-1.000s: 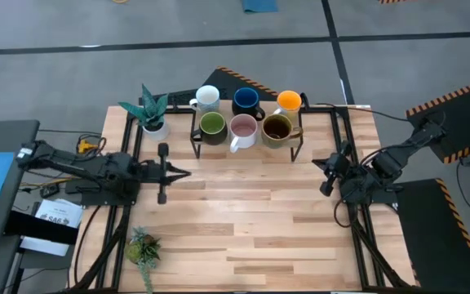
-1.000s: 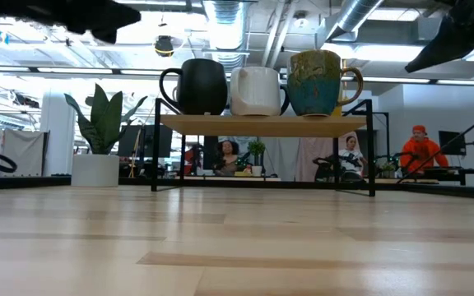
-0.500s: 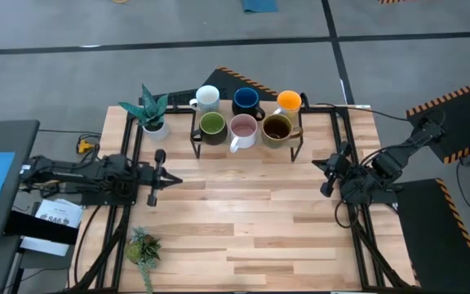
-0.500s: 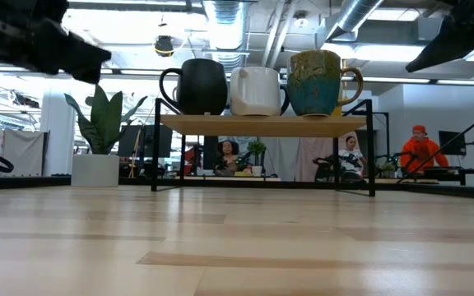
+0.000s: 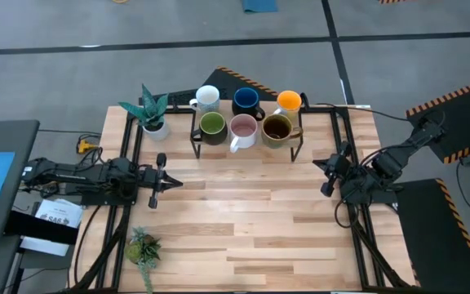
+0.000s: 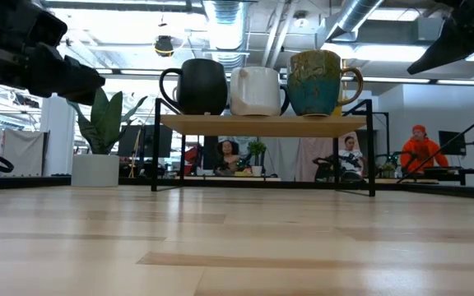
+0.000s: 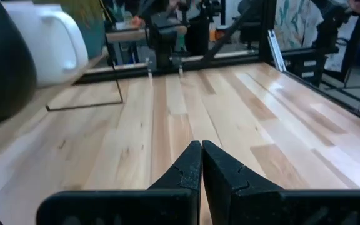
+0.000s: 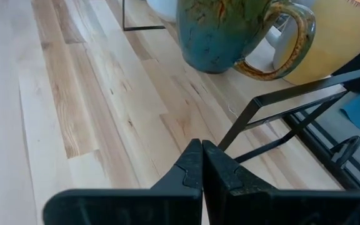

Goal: Place coffee mugs
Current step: Return to Home Position

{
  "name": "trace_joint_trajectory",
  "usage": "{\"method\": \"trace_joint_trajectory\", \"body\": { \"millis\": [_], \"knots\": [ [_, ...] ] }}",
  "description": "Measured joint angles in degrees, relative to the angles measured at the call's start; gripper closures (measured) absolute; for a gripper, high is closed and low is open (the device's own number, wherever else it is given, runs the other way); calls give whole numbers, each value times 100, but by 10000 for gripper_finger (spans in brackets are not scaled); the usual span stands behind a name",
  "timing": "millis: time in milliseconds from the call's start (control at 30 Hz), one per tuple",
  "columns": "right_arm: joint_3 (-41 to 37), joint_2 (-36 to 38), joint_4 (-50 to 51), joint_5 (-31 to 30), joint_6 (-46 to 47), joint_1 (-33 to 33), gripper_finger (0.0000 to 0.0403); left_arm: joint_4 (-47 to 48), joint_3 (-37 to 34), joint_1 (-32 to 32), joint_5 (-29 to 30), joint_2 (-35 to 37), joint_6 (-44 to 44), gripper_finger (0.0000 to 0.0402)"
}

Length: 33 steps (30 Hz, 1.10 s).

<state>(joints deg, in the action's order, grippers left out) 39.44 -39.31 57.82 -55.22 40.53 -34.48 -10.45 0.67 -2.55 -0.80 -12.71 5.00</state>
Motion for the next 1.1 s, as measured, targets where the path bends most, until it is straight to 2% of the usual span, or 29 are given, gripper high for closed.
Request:
{"method": "trace_joint_trajectory", "body": {
  "millis": [167,300,433,533,667,767,967,1100],
  "knots": [
    [-190,2,-127,118,199,0,384,75,-4,0,-4,3,36,402],
    [-711,95,-668,159,199,0,384,56,-7,0,3,3,135,401],
    [-1124,323,-1643,167,99,-3,383,-11,-9,0,17,3,140,401],
    [-1434,475,-2642,252,-444,5,383,-8,-11,1,141,3,141,401],
    [-1895,606,-4208,400,-1654,185,383,173,-15,2,592,0,131,401],
    [-2195,707,-5140,951,-2356,537,383,308,-15,2,762,0,156,401],
    [-2662,893,-6429,2458,-3035,1503,383,317,-20,2,590,0,214,402],
    [-2910,911,-6787,2855,-3203,2002,383,394,-20,2,557,0,123,401]
  ]
}}
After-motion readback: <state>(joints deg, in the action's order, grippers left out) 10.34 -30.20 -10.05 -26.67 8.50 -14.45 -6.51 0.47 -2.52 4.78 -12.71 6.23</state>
